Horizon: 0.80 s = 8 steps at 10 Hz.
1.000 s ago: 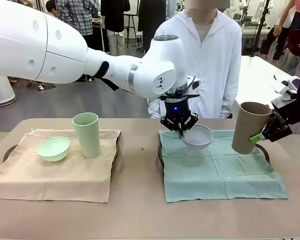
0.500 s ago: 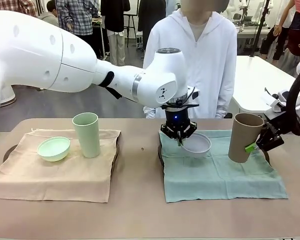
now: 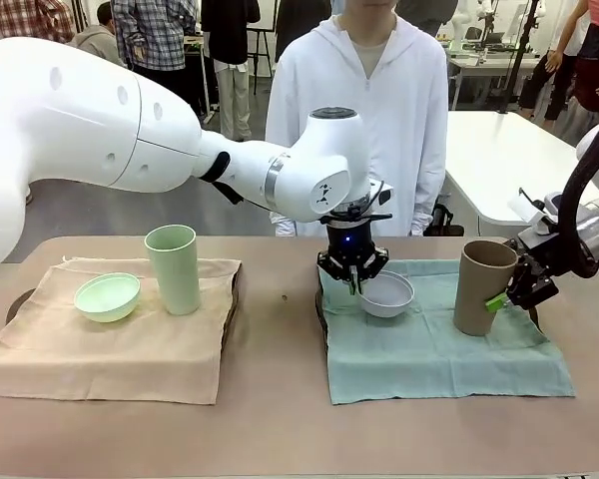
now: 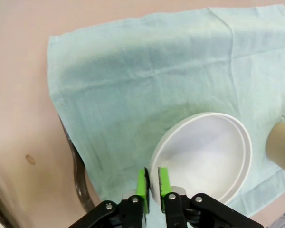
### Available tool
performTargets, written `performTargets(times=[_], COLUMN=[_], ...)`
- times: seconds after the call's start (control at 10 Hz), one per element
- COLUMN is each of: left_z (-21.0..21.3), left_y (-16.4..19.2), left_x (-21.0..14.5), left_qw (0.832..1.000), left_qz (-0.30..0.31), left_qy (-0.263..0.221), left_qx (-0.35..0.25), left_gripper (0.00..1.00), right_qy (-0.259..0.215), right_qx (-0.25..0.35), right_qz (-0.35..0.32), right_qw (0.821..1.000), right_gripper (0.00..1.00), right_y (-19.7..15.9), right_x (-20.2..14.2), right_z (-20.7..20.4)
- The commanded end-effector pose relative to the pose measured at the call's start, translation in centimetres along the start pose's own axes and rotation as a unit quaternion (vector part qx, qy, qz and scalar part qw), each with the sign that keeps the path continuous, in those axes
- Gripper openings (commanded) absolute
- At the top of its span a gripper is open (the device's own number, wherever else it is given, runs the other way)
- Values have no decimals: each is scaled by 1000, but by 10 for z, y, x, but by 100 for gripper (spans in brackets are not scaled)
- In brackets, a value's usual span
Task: Set up a tray with a mat and arrange the tableware.
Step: Place the Picnic Bowl and Reusable plastic cup back onto the Handle tray in front of the human's position.
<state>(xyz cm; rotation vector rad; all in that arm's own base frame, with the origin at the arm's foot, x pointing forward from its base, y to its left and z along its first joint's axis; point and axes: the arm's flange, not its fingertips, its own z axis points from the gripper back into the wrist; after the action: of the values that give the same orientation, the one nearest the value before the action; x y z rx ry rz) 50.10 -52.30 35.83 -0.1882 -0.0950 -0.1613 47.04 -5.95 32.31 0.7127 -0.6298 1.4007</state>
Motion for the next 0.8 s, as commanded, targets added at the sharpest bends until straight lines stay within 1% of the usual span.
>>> performTargets(times=[0.0,0.1,0.3,0.4,0.5,0.6,0.7], left_z=[2,3,7,9,11,14,17], left_y=[-1,-1,-1,-1,-1,0,1], left_x=[0,-2,-4,-7,-9,-10,-10], left_qw=[1000,1000,1000,1000,1000,1000,1000], left_qz=[-5,-4,-4,-4,-5,-6,-7], left_qy=[-7,-5,-3,-2,-1,-2,-1], left_qx=[-6,-7,-7,-8,-9,-9,-10], left_gripper=[82,100,100,55,64,75,84], right_qy=[-1,2,19,36,61,86,113], right_qx=[-15,-19,-31,-34,-37,-43,-54], right_qz=[11,10,9,3,-17,-45,-58], right_qw=[1000,1000,999,999,997,994,990], right_gripper=[100,100,100,100,100,100,100], right_y=[-6,-6,-4,-3,-4,-6,-7], right_x=[-3,-3,-1,-2,-3,-7,-8], right_z=[1,1,2,5,10,19,27])
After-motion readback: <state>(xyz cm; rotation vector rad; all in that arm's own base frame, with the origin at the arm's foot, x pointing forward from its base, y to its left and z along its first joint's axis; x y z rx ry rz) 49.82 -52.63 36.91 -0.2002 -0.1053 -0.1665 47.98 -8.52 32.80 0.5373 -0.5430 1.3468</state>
